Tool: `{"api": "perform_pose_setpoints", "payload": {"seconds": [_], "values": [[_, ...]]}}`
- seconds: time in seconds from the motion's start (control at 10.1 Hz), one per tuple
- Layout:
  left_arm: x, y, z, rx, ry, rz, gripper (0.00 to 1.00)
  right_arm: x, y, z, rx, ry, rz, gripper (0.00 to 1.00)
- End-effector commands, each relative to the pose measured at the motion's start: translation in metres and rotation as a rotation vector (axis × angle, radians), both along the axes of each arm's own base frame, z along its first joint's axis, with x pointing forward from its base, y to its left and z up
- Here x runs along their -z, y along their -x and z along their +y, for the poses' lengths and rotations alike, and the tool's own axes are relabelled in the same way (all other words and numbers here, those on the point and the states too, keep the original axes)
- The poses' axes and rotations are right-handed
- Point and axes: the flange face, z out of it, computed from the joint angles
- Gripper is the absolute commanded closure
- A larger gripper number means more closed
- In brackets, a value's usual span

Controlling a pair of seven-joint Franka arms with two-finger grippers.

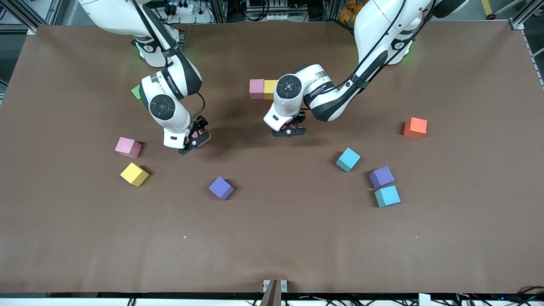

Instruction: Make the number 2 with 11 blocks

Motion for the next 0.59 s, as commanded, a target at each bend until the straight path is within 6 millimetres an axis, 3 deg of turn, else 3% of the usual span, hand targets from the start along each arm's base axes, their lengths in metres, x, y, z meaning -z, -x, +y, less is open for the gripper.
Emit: {"api": "perform_pose_setpoints", "payload": {"seconds": [0.0,0.4,0.5], "values": [[0.003,0.005,0.001,-0.006,-0.014,-0.013,0.65,0.003,0.001,-0.005,-0.036,0.013,-0.015,0.0],[0.002,0.007,-0.001,-0.008,-0.014,-0.014,0.65,0.018,0.005,-0.006,-0.038,0.01,-0.012,0.02],[0.002,0.006,-0.001,-0.01,-0.013,-0.015,0.65,0.019,0.006,-0.005,-0.038,0.01,-0.012,0.34]]}}
